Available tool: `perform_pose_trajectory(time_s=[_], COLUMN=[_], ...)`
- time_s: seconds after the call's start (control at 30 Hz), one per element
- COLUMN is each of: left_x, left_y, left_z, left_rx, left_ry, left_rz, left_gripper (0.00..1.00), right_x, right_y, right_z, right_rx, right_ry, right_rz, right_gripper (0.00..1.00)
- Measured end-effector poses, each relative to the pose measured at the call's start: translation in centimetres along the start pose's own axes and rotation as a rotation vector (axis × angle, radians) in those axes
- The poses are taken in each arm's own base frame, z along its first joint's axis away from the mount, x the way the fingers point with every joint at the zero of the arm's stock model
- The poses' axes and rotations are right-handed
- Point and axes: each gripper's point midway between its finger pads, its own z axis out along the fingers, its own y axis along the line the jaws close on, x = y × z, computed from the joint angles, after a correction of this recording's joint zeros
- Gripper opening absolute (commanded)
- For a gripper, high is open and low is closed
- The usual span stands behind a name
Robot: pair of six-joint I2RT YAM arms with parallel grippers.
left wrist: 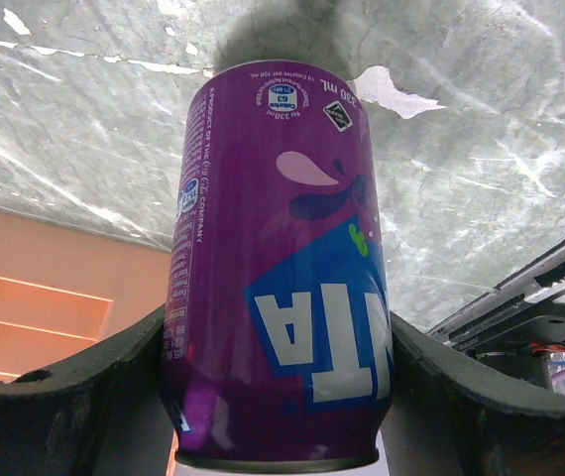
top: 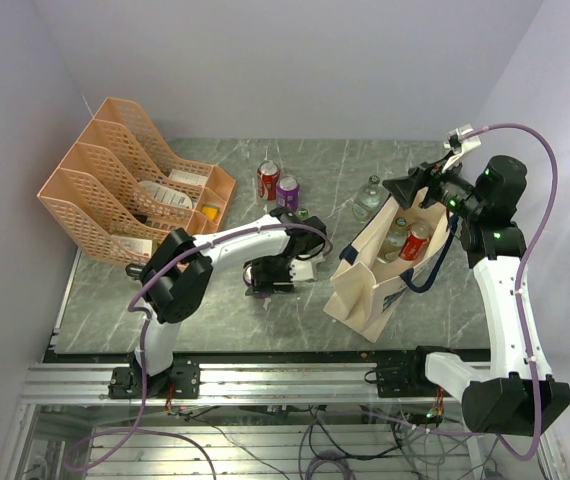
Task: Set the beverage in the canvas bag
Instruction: Place the drink at the center of the board.
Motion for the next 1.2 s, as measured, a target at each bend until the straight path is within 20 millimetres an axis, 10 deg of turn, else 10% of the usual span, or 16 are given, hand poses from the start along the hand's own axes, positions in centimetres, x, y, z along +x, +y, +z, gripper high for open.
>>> perform_pose_trajectory(time_s=[0.57,1.0,1.2], left_x=[-1.5,-2.7,-2.2], left_y=[-0.9,-0.4,0.3], left_z=[-0.5,-2.1,-6.1], left_rx=[-0.001,-0.022,-0.046], left_ry=[-0.023,-0.084,-0.215], left_rz=[-0.007,-0.016,-0.052], left_gripper=[0.93,0.98,1.00], right_x=[1.1,1.8,0.2], right_y=[0.0,0.1,0.5], right_z=[0.2,0.2,1.6], right_rx=[-0.008,-0.017,-0.048], right_ry=[0.013,0.031,0.061], right_rz=[0.024,0.032,-0.014], right_gripper=[0.75,0.75,0.74])
